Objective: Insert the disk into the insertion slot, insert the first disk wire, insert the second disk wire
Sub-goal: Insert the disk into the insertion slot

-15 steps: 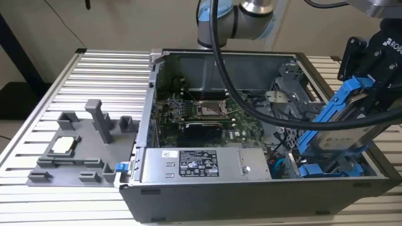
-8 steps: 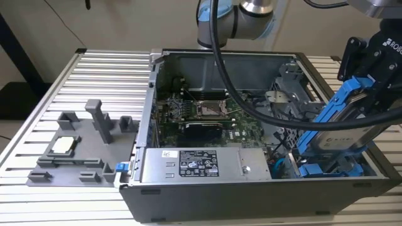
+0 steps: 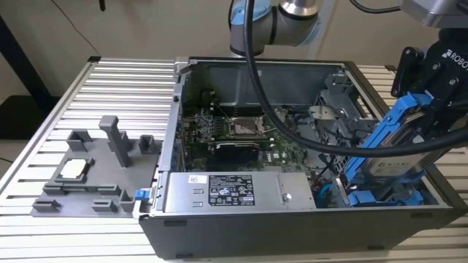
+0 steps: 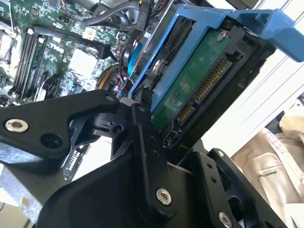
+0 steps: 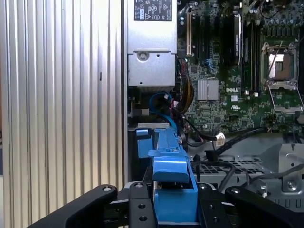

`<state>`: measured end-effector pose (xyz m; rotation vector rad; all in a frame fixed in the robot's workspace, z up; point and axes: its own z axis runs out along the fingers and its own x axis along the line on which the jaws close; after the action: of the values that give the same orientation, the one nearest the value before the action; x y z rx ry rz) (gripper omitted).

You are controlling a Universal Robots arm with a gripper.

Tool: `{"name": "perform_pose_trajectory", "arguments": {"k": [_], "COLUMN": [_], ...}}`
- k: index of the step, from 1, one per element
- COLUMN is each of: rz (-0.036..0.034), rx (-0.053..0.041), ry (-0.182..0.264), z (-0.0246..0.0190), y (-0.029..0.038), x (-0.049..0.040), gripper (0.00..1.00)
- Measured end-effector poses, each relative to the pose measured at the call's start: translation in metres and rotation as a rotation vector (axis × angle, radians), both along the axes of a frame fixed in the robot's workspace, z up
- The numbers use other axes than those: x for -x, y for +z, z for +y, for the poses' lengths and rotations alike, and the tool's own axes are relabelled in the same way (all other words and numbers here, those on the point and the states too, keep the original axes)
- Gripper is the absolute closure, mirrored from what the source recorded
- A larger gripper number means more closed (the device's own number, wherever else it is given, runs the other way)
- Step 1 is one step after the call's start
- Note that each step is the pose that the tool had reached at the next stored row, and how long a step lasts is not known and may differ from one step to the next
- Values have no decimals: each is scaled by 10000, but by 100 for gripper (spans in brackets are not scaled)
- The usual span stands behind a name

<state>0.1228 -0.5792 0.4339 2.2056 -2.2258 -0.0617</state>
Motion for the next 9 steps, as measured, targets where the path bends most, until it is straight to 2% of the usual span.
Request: {"name": "perform_pose_trajectory", "arguments": {"k": [9], "rz": [0], "rx": [-1], "ry": [0], "z": [0], "y": [-88], "x": [0], "gripper": [67]}}
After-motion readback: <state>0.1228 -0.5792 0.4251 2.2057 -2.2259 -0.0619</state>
